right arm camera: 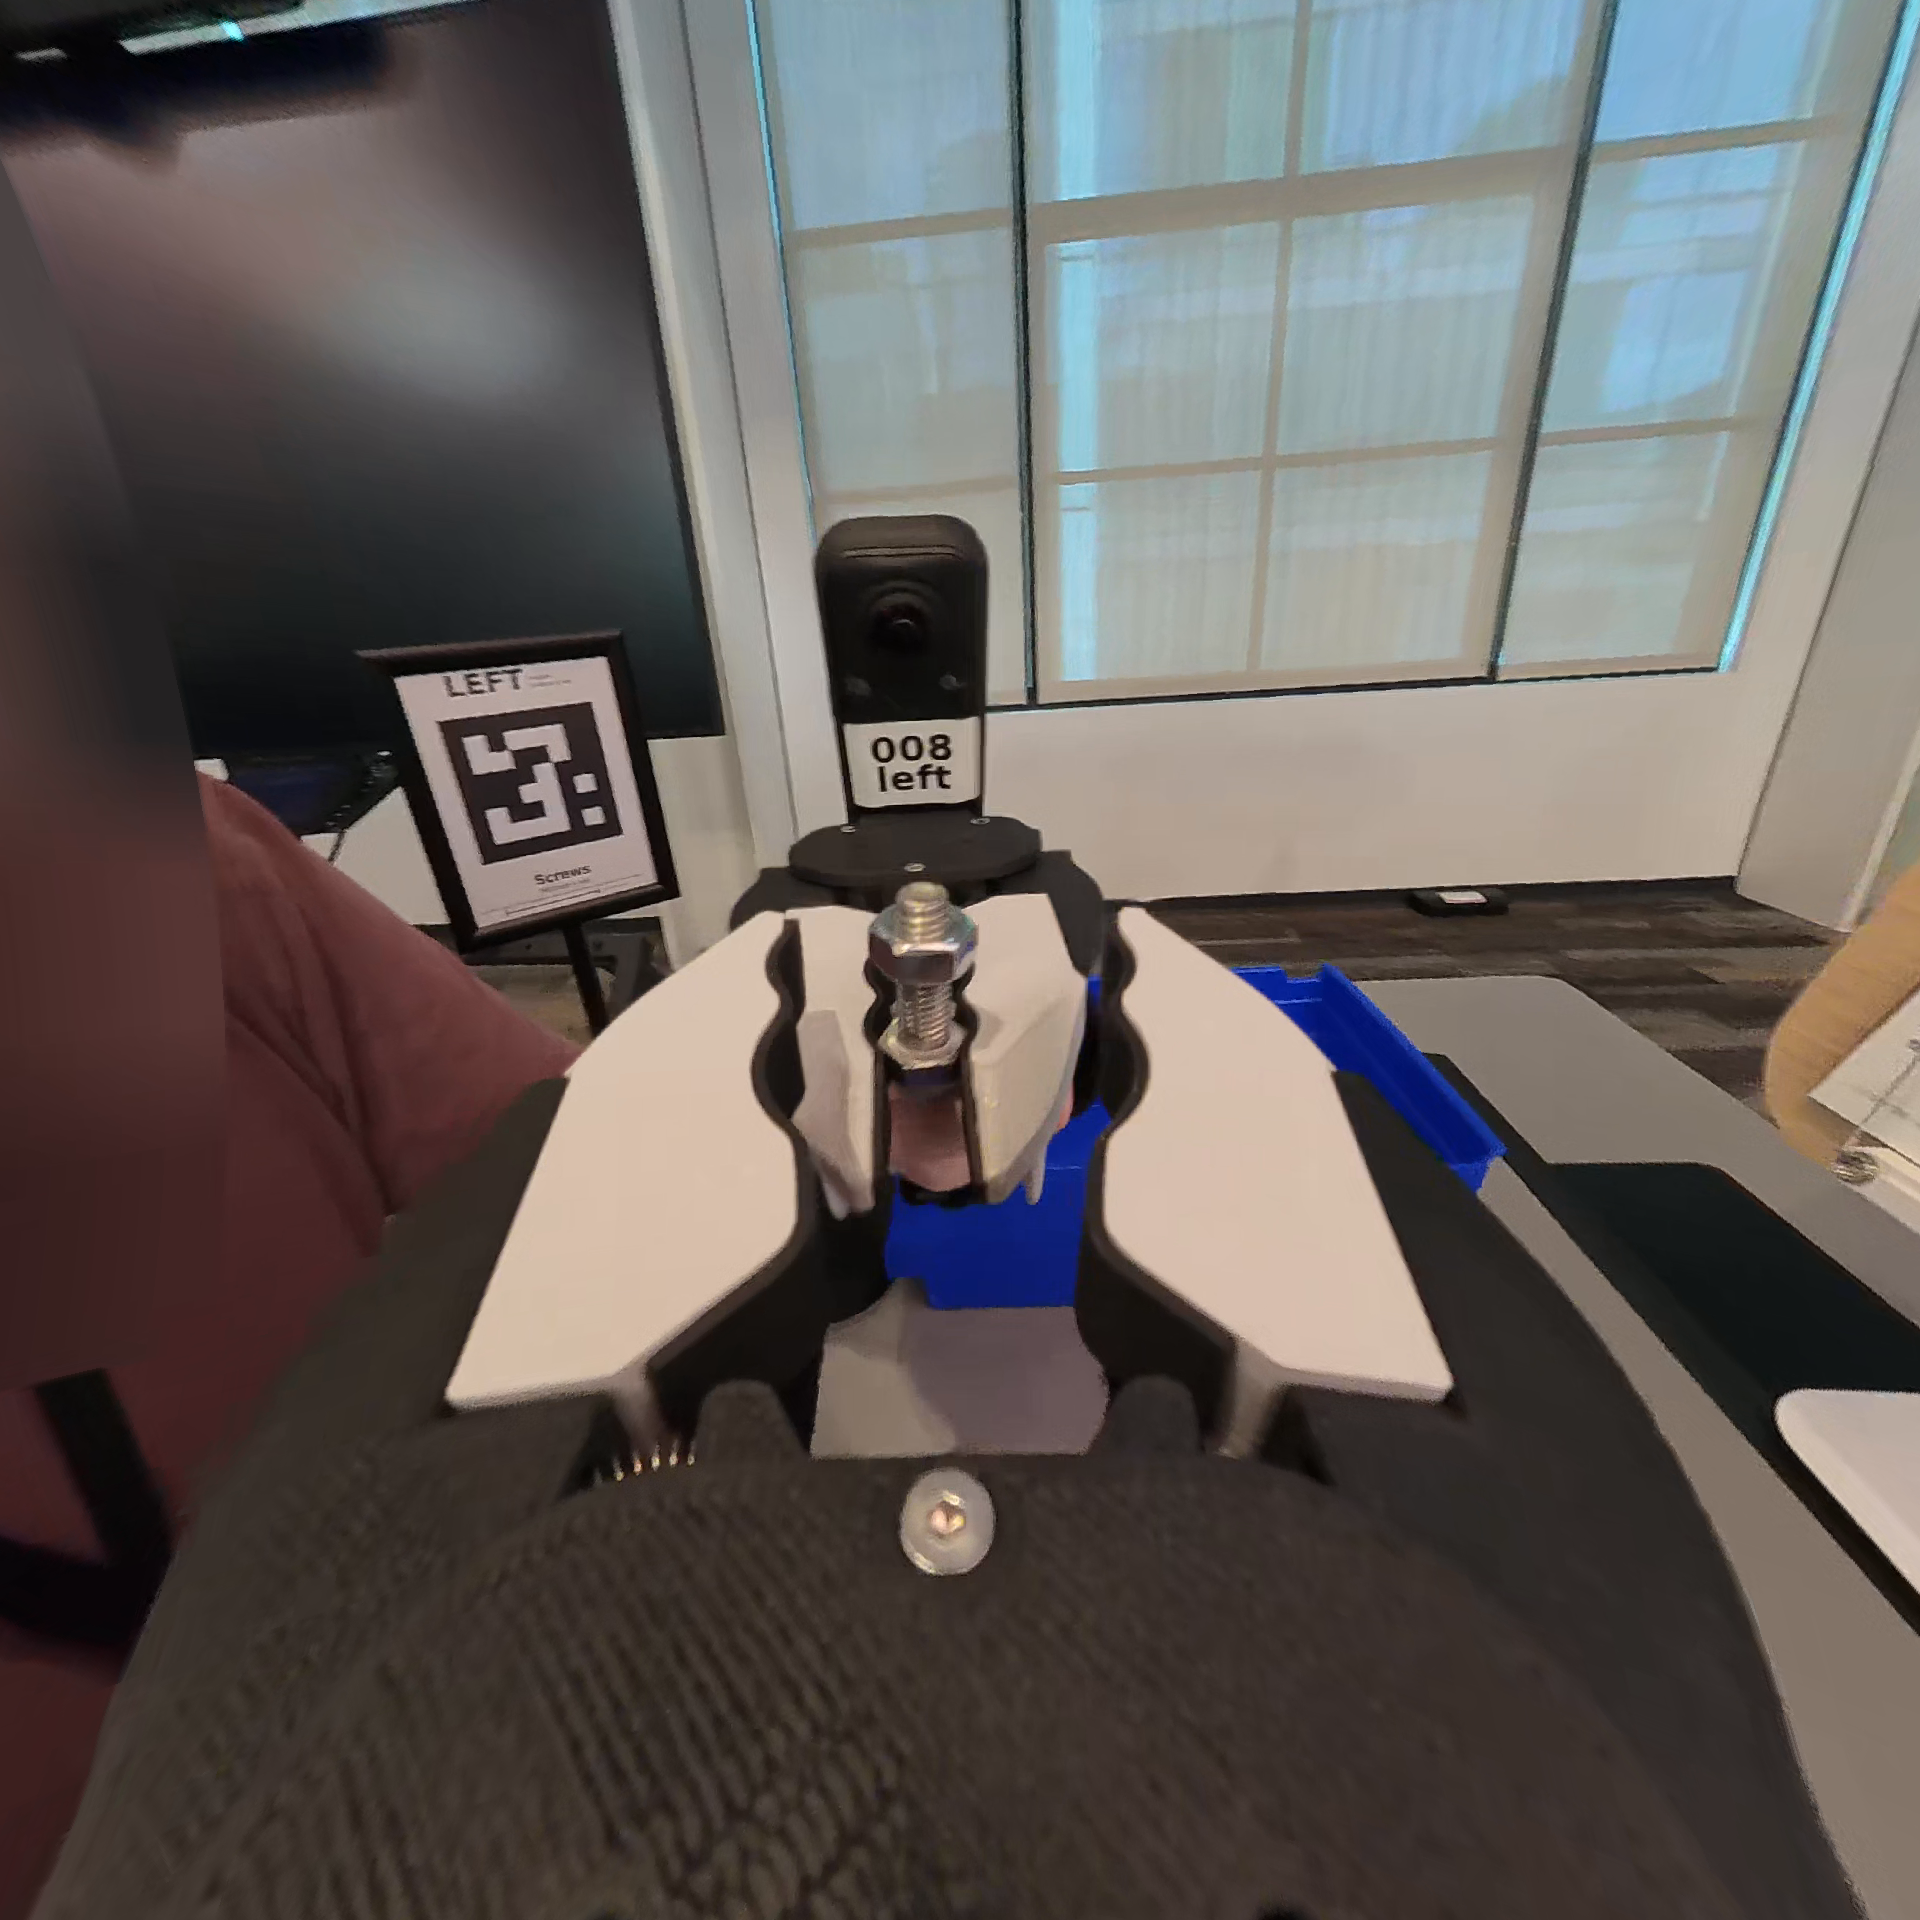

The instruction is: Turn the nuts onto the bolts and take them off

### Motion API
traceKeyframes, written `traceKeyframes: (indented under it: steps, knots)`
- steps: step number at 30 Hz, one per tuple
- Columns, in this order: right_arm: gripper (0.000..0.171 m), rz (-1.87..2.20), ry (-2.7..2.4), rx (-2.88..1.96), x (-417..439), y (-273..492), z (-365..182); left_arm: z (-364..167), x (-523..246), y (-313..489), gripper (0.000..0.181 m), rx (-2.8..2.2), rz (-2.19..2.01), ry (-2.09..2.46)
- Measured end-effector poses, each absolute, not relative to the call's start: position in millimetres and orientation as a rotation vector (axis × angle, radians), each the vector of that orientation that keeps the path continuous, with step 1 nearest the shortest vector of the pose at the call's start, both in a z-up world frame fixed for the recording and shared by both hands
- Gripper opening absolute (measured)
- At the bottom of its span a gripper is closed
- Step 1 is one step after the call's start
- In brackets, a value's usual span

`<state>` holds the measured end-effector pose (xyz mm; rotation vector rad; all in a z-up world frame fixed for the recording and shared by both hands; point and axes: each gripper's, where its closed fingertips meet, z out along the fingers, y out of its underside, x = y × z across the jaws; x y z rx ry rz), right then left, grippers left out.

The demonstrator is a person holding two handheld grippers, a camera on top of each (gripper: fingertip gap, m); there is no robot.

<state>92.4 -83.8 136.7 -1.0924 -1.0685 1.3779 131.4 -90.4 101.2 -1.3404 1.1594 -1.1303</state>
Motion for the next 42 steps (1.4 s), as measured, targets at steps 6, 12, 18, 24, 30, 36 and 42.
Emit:
traceKeyframes:
  steps: [6, 12, 18, 24, 30, 36, 42]
  knots:
    - [0.050, 1.397, -1.002, -1.150, 107.2, -64.2, 134.0, 103.4, 132.3, -92.9, 0.014, -1.331, -1.137, 1.157]
    - [0.056, 1.373, -1.058, -1.102, 95.5, -83.1, 139.6, 102.3, 132.4, -91.8, 0.014, -1.333, -1.132, 1.159]
    - [0.053, 1.388, -1.012, -1.144, 107.5, -66.4, 135.5, 104.5, 132.3, -93.7, 0.014, -1.327, -1.135, 1.157]
    - [0.053, 1.392, -1.042, -1.083, 98.4, -82.5, 142.7, 105.4, 132.4, -94.7, 0.014, -1.322, -1.135, 1.160]
    - [0.048, 1.440, -1.011, -1.135, 108.8, -67.6, 136.0, 110.0, 130.4, -98.2, 0.014, -1.296, -1.160, 1.159]
    - [0.049, 1.482, -1.058, -1.052, 100.3, -90.1, 146.1, 107.3, 131.5, -98.1, 0.014, -1.304, -1.134, 1.174]
    - [0.044, 1.508, -1.017, -1.098, 109.2, -73.7, 139.4, 109.9, 131.3, -99.7, 0.014, -1.295, -1.135, 1.170]
